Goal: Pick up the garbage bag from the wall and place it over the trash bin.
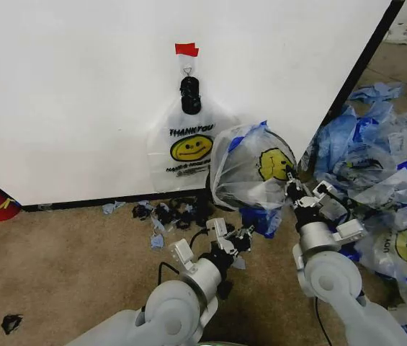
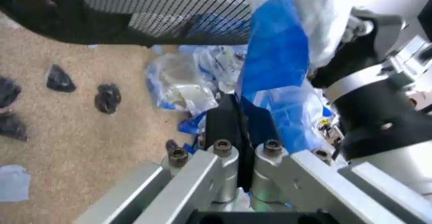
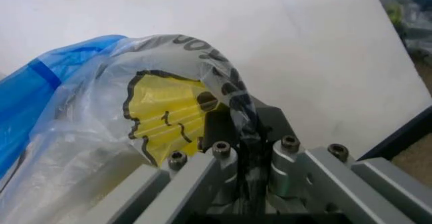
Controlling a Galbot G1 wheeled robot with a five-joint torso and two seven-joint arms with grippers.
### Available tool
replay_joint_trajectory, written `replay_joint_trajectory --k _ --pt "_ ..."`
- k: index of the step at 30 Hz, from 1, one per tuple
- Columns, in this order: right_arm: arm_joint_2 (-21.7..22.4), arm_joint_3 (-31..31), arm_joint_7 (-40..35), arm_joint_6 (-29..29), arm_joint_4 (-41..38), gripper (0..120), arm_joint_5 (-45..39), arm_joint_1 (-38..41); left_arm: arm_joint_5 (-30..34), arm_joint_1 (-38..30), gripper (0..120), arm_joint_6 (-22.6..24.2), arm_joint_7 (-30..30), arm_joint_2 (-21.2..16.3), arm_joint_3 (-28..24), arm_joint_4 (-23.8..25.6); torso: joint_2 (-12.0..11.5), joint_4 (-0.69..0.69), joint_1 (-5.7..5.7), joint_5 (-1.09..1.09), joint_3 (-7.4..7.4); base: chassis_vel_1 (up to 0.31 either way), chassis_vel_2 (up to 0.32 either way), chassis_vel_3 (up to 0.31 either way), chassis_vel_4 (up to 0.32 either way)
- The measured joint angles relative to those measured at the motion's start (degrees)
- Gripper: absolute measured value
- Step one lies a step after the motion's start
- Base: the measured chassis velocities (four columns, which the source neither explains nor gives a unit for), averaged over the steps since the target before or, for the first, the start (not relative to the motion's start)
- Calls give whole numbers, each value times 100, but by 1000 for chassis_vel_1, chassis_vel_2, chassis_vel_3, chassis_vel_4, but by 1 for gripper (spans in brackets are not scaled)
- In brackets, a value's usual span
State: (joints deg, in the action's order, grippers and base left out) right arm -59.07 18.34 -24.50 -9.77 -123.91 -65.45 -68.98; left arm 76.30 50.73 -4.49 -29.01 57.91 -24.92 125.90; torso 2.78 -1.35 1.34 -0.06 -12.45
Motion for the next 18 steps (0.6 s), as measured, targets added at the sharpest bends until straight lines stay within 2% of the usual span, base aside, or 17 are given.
replay_joint_trajectory --k 8,18 --pt "243 118 -194 74 -260 0 -128 -138 -95 56 0 3 4 52 -12 -54 0 -1 0 1 0 0 0 0 0" --pt "875 417 -646 366 -940 0 -280 -611 -249 121 0 3 30 103 -36 -189 0 -1 0 1 0 0 0 0 0"
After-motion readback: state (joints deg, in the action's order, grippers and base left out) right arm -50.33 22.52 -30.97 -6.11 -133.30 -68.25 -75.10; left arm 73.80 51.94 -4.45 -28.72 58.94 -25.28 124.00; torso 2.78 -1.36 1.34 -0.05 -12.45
